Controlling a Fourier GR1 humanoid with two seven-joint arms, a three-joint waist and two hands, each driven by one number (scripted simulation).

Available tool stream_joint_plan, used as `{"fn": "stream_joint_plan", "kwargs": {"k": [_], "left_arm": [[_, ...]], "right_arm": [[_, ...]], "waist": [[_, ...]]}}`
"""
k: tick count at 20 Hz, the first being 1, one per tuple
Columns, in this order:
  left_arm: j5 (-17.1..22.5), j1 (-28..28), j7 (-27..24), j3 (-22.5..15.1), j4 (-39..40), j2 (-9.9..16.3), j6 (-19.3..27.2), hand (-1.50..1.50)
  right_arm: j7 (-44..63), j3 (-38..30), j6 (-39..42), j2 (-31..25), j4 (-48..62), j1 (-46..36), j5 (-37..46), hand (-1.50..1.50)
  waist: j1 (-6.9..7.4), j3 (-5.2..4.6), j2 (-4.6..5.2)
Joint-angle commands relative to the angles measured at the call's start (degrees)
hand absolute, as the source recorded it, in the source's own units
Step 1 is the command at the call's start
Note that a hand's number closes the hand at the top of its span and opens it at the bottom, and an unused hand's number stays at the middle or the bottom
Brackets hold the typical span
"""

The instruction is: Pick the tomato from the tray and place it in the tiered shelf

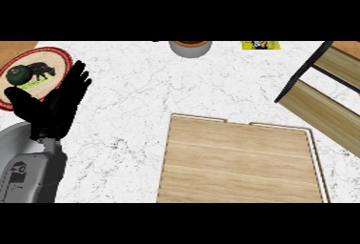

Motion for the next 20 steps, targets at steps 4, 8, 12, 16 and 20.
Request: {"fn": "stream_joint_plan", "kwargs": {"k": [4, 8, 12, 16, 20], "left_arm": [[0.5, 1.4, -3.1, 0.4, 1.9, 0.0, -1.4, 0.00], [0.2, 1.2, -0.8, 0.1, -0.4, 0.0, -0.6, 0.00], [0.0, 1.0, -1.9, 0.9, 0.7, -0.4, 0.5, 0.00], [0.5, 3.0, -1.8, 0.8, -1.0, -0.1, -0.4, 0.00], [0.3, 1.3, -0.9, 1.0, -1.1, -0.6, 0.9, 0.00]], "right_arm": [[3.3, -0.5, 16.8, -9.9, 9.4, -2.1, -0.8, -1.50], [-1.0, -1.2, 17.8, -11.4, 11.4, 1.6, -0.7, -1.50], [-0.8, -3.1, 23.2, -13.5, 12.0, 2.1, -3.3, -1.50], [-2.2, -3.0, 26.8, -14.2, 9.6, 3.3, -4.2, -1.50], [-6.7, -2.6, 27.3, -12.9, 5.9, 6.0, -4.5, -1.50]], "waist": [[0.24, 0.07, 0.29], [0.01, 0.38, 0.35], [-1.14, 0.54, 0.38], [-1.10, 0.65, -0.09], [-2.64, 0.74, -0.32]]}}
